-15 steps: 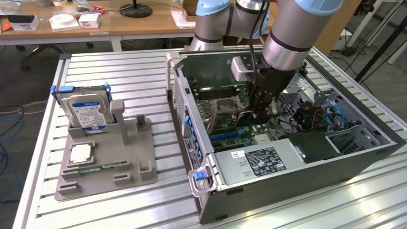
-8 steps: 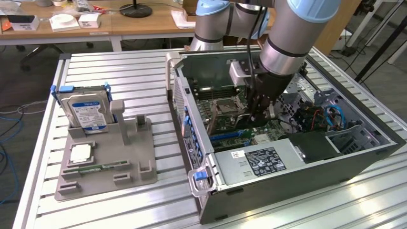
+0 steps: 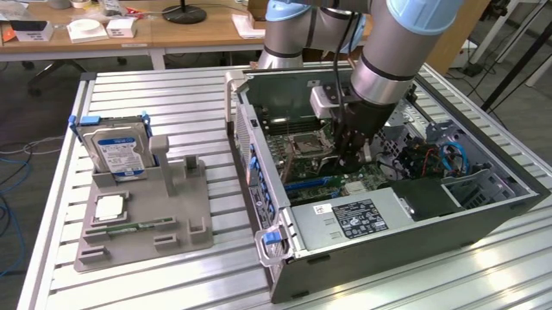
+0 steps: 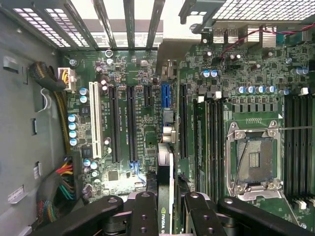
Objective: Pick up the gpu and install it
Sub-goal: 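Insert the gpu into the slot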
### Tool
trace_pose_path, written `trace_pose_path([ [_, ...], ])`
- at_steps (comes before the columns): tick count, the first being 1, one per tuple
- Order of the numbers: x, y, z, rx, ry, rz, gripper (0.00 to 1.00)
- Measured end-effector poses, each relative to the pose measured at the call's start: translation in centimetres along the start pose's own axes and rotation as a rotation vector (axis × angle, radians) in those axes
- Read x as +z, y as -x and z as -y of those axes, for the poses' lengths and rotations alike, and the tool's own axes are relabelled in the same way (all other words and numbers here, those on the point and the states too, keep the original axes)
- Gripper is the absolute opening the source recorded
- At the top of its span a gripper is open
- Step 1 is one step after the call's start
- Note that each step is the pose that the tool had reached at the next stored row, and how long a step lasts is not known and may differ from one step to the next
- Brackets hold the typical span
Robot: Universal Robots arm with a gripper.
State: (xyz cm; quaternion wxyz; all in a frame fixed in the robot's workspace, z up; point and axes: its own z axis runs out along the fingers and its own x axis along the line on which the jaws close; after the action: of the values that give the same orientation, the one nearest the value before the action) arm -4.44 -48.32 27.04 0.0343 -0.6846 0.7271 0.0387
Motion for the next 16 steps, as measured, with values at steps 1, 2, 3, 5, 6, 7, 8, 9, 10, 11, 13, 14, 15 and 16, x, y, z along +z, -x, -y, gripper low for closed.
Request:
trace_pose_path([
  [1, 0.11, 0.0, -0.01, 0.000, 0.0000, 0.0000, 0.26],
  [2, 0.23, 0.0, -0.05, 0.000, 0.0000, -0.0001, 0.26],
  [3, 0.37, 0.0, -0.10, 0.000, 0.0000, -0.0002, 0.26],
  [5, 0.66, -0.1, -0.40, 0.000, -0.0003, -0.0001, 0.26],
  [6, 0.76, -0.1, -0.55, 0.000, -0.0004, -0.0002, 0.26],
  [7, 0.84, -0.1, -0.60, 0.000, -0.0004, -0.0001, 0.26],
  [8, 0.89, -0.1, -0.65, 0.000, -0.0003, -0.0003, 0.26],
  [9, 0.92, -0.1, -0.73, 0.000, -0.0003, -0.0003, 0.26],
  [10, 0.94, -0.2, -0.83, 0.000, -0.0003, -0.0004, 0.26],
  [11, 0.97, -0.2, -0.94, 0.000, -0.0004, -0.0003, 0.26],
  [13, 1.00, -0.1, -1.13, 0.000, -0.0005, -0.0002, 0.26],
  [14, 1.02, -0.1, -1.21, 0.000, -0.0004, -0.0002, 0.26],
  [15, 1.04, -0.1, -1.32, 0.000, -0.0005, -0.0002, 0.26],
  [16, 1.05, -0.1, -1.42, 0.000, -0.0005, -0.0002, 0.26],
])
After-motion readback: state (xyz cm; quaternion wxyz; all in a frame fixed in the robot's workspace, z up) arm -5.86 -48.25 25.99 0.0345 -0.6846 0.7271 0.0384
